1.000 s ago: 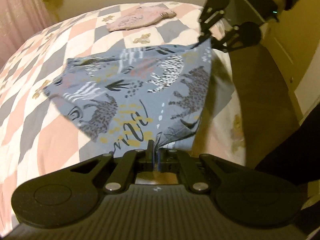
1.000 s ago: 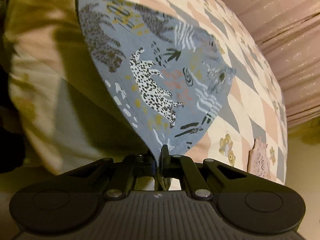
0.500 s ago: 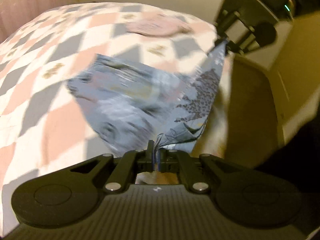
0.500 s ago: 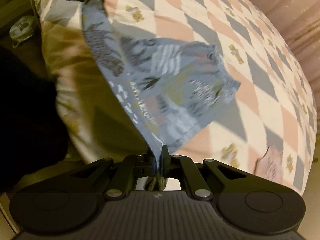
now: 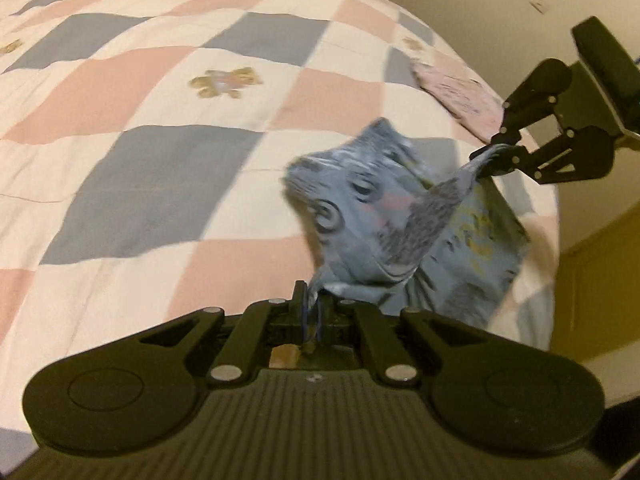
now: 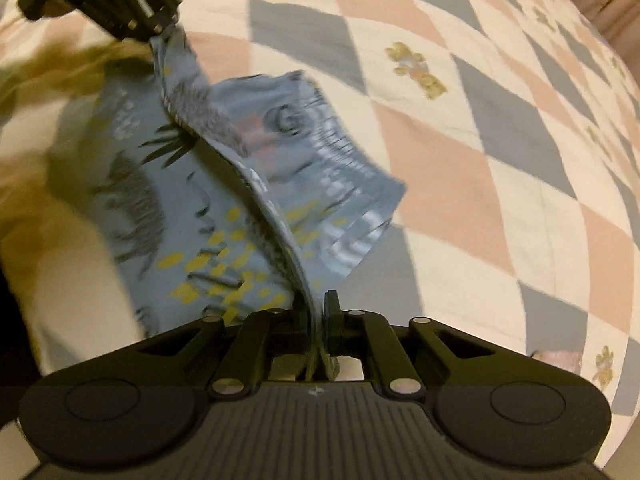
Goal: Fold clothes
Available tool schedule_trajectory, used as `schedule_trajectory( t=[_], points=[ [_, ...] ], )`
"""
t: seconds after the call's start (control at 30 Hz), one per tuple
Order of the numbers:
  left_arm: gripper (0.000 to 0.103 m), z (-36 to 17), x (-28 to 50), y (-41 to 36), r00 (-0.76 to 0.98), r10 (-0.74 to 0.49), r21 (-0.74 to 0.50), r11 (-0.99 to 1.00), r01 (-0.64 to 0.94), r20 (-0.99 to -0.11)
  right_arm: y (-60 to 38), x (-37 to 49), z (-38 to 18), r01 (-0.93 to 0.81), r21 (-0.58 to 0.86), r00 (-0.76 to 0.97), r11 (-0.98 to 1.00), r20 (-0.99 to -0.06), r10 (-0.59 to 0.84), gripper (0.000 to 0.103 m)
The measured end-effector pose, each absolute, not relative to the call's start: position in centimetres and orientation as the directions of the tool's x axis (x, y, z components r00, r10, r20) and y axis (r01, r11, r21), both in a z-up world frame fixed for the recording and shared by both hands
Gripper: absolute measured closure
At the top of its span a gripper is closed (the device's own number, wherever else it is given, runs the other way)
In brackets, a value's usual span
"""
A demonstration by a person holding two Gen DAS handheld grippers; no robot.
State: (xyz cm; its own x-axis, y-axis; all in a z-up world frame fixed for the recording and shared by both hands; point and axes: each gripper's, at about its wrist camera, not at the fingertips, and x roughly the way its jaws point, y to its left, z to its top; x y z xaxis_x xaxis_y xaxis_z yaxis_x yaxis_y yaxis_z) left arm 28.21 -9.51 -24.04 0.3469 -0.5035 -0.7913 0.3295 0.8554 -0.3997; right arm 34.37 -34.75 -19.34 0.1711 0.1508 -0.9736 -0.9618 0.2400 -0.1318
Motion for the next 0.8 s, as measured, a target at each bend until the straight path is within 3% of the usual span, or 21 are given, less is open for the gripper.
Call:
schedule_trajectory(
  t=[0.03, 0.1, 0.2, 0.37, 0.53, 0.63, 0.8],
  points=[
    [0.099, -24.4, 28.5, -9.3, 0.355, -0.504, -0.411, 0.858, 0.308, -0.787, -34.8, 34.8, -19.6, -0.954, -0.137, 0.185, 0.267, -0.969, 0.162, 0.091],
    [0.093, -25.2, 28.7, -8.7, 0.369, -0.508, -0.444, 0.861, 0.247, -0.778, -35.4, 35.6, -19.7, -0.927, -0.160, 0.232, 0.340, -0.955, 0.184, 0.078],
    [0.093, -25.8, 28.6, -7.7, 0.392, -0.485, -0.459, 0.873, 0.166, -0.782, -37.2, 37.1, -19.3, -0.869, -0.131, 0.268, 0.477, -0.936, 0.230, 0.076],
    [0.091, -25.8, 28.3, -6.6, 0.419, -0.456, -0.482, 0.875, 0.049, -0.785, -41.5, 38.9, -19.5, -0.736, 0.095, 0.190, 0.671, -0.921, 0.339, 0.061],
    [0.079, -26.4, 28.9, -6.8, 0.398, -0.489, -0.538, 0.843, -0.013, -0.776, -44.1, 39.0, -21.2, -0.643, 0.297, 0.074, 0.706, -0.893, 0.443, 0.059],
    [0.071, -27.4, 29.5, -7.6, 0.338, -0.516, -0.552, 0.834, -0.011, -0.787, -44.4, 38.6, -22.3, -0.650, 0.332, 0.036, 0.683, -0.885, 0.464, 0.054],
    [0.070, -28.4, 30.4, -8.8, 0.296, -0.484, -0.500, 0.866, 0.023, -0.823, -45.7, 39.2, -23.8, -0.608, 0.393, 0.021, 0.690, -0.860, 0.509, 0.050]
  ],
)
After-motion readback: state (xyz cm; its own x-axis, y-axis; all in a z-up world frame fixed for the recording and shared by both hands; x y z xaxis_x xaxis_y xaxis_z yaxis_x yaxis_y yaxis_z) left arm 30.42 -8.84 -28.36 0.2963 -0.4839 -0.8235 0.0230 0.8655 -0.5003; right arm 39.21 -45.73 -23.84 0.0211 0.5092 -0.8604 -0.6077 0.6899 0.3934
